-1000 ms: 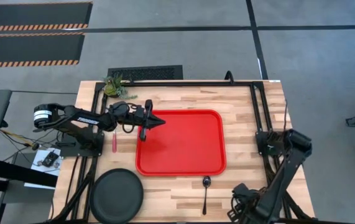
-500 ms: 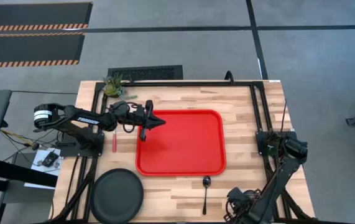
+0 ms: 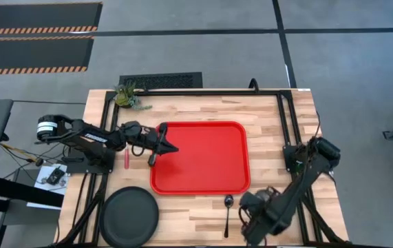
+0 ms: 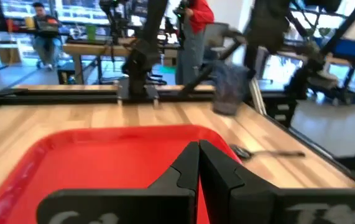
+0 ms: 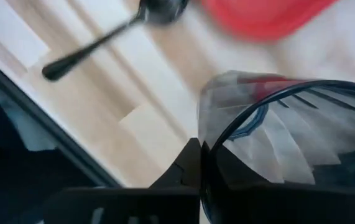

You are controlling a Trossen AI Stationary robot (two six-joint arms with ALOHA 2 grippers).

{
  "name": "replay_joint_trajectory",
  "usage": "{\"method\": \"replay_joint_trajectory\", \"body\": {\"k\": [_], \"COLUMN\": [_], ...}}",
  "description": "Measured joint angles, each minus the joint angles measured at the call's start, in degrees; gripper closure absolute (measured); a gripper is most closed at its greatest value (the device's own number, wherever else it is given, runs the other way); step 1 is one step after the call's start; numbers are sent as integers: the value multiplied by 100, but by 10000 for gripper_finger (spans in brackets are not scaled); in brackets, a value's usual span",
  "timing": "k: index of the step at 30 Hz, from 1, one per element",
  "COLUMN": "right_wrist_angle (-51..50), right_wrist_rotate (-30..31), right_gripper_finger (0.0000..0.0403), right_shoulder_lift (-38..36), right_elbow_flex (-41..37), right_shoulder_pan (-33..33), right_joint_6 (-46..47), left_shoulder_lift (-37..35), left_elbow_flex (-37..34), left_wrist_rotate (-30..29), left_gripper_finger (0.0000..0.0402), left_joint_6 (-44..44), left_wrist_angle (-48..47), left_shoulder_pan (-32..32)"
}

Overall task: Pick and place plate/cup/fork/spoon on tray
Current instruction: Put the blue cup on the red tray

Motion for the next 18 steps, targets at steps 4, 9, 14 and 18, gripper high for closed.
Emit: {"method": "replay_joint_trajectory", "body": {"k": [4,9,14,18], "right_wrist_angle": [-350,-266,-262,-140], "right_wrist_rotate": [322,572,634,855], "right_gripper_finger": [390,385,392,388], "right_shoulder_lift": [-339,-531,-521,-729], "right_elbow_flex": [0,0,0,-2], "right_shoulder_pan": [-609,-1745,-2746,-3206], "right_joint_6": [-1064,-2816,-4581,-5318], "left_shoulder_lift": [-2,-4,-7,-26], "left_elbow_flex": [-417,-875,-1306,-1412], "left_wrist_rotate": [-61,-85,-146,-456], "left_gripper_finger": [401,401,401,402], "left_joint_6": [-135,-407,-585,-587], "left_wrist_angle": [837,1394,1565,1468], "left_shoulder_pan": [-20,-22,-39,-317]}}
